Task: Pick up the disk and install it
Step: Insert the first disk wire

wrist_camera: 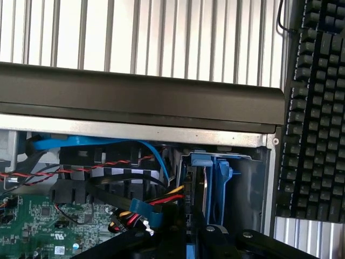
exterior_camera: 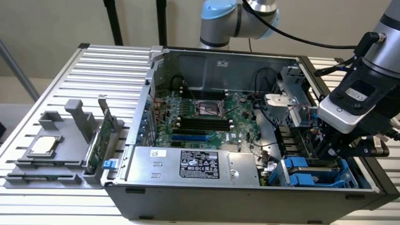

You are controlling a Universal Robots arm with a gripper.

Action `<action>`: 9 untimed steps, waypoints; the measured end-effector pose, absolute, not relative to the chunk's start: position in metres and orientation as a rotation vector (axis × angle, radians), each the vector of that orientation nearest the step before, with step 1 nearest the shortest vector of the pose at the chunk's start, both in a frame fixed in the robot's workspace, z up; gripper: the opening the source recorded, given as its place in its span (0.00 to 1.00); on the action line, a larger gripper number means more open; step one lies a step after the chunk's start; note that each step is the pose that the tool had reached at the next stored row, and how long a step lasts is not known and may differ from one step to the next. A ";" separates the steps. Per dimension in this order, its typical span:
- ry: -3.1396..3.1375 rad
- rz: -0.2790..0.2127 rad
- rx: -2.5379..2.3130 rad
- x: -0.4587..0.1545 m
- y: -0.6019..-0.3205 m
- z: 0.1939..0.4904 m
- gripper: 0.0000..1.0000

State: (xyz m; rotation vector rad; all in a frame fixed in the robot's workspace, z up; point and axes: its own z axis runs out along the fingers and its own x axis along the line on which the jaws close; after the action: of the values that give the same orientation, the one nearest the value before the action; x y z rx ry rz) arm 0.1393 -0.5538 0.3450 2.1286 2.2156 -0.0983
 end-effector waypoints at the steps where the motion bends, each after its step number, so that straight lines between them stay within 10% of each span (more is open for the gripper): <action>1: 2.216 -0.098 2.129 0.139 -0.554 0.345 0.16; 9: 2.211 -0.098 2.134 0.140 -0.554 0.344 0.16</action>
State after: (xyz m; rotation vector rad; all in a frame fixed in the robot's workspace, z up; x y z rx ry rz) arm 0.1397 -0.5538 0.3444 2.1339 2.2112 -0.0979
